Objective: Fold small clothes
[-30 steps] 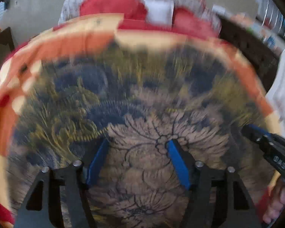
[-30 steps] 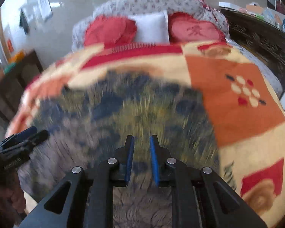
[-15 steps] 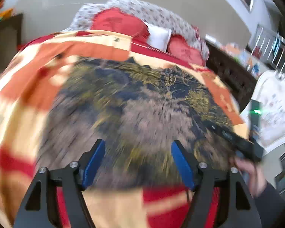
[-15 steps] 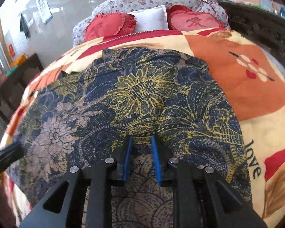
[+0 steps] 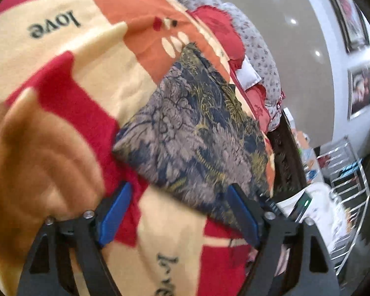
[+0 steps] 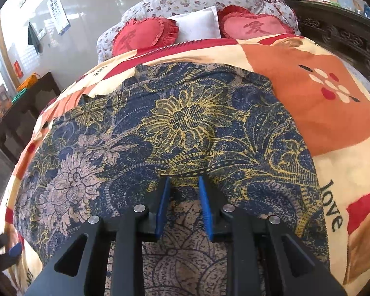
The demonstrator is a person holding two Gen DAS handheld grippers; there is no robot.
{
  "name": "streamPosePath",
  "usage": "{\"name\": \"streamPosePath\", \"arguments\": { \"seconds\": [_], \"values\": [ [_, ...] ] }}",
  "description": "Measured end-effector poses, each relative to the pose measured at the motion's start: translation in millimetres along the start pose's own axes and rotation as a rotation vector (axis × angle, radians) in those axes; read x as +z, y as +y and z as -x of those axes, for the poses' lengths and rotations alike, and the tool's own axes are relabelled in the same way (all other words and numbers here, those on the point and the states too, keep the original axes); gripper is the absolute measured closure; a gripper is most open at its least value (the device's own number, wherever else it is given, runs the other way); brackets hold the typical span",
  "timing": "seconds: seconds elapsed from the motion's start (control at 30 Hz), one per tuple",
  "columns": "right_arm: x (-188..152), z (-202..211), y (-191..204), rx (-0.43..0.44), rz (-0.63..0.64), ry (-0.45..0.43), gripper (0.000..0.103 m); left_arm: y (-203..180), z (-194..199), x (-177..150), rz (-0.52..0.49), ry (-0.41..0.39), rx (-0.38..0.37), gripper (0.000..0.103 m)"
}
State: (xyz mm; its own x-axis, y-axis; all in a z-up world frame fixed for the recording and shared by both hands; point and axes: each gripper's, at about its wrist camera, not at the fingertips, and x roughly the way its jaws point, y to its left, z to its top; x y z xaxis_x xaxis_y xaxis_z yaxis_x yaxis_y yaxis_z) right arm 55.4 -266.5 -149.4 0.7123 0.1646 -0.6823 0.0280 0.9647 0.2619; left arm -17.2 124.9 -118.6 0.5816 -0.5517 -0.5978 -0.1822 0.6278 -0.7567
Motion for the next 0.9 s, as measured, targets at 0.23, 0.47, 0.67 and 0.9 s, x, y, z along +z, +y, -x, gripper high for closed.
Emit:
{"name": "streamPosePath", "arguments": {
  "seconds": [0.23, 0.47, 0.67, 0.9],
  "values": [
    [0, 0, 0, 0.002, -0.002, -0.001, 0.064, 10, -16, 34, 0.161, -0.013, -0.068, 0.033],
    [0, 0, -1, 0.008, -0.008, -0.001, 0.064, 36, -18, 24, 0.219, -0.046, -0.108, 0.087],
    [0, 1, -3, 0.025, -0.019, 0.001, 0.064, 17, -22, 30, 0.110, -0.098, -0.012, 0.083],
    [-1, 1, -2, 0.019, -0.015, 0.001, 0.064, -45, -14, 16, -0.188, -0.209, 0.216, 0.093]
  ]
}}
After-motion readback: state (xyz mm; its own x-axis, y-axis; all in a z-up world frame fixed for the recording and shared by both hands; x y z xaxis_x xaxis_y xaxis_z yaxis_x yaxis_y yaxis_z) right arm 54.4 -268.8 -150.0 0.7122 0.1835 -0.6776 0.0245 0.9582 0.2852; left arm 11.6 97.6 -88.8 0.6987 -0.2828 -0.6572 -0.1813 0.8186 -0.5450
